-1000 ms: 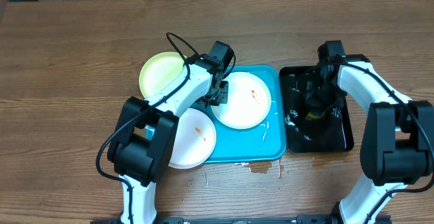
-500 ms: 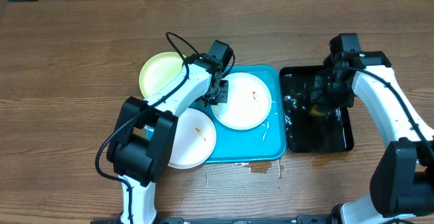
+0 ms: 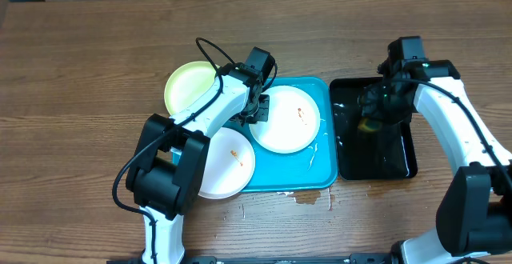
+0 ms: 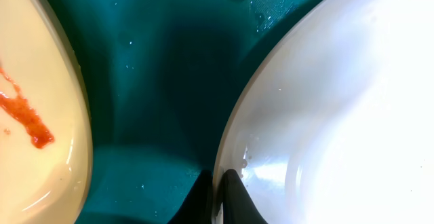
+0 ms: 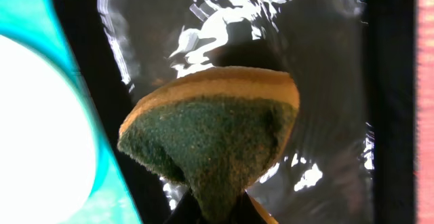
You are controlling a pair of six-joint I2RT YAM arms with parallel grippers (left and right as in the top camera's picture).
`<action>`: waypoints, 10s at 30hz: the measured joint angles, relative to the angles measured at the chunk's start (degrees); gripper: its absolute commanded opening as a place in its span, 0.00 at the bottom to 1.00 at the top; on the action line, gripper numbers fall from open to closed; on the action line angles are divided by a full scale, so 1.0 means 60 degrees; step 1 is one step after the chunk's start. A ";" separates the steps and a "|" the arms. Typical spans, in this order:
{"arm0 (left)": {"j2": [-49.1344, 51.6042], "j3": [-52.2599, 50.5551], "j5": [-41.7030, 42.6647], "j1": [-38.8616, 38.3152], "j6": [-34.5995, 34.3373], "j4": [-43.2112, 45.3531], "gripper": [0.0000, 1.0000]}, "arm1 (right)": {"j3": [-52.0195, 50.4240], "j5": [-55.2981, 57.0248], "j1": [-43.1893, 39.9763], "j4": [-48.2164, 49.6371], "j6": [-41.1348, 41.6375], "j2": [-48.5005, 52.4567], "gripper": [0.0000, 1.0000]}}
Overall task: Clean dirty plates on tray and stack at the side
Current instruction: 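Lift the sponge with the right gripper and move it toward the white plate, then scrub the held white plate's surface with the sponge in the right gripper, then return the sponge to the black tray and lift the right arm away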
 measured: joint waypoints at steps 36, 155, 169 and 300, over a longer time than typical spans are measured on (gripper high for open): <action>0.0000 0.0000 0.0025 0.0000 0.0004 0.0357 0.04 | -0.0106 0.0871 0.3289 0.2761 -0.0492 0.0073 0.04; 0.0000 0.0000 0.0025 0.0000 0.0004 0.0339 0.05 | 0.5067 -0.3796 -0.0087 -0.3031 -0.2193 0.3155 0.04; 0.0000 0.0000 0.0033 0.0000 0.0004 0.0321 0.04 | 0.3184 -0.3191 0.2353 -0.0200 -0.2433 0.3136 0.04; 0.0004 0.0000 -0.0015 0.0011 0.0011 0.0353 0.25 | 0.1479 -0.0688 -0.1086 -0.0871 -0.1738 0.2546 0.41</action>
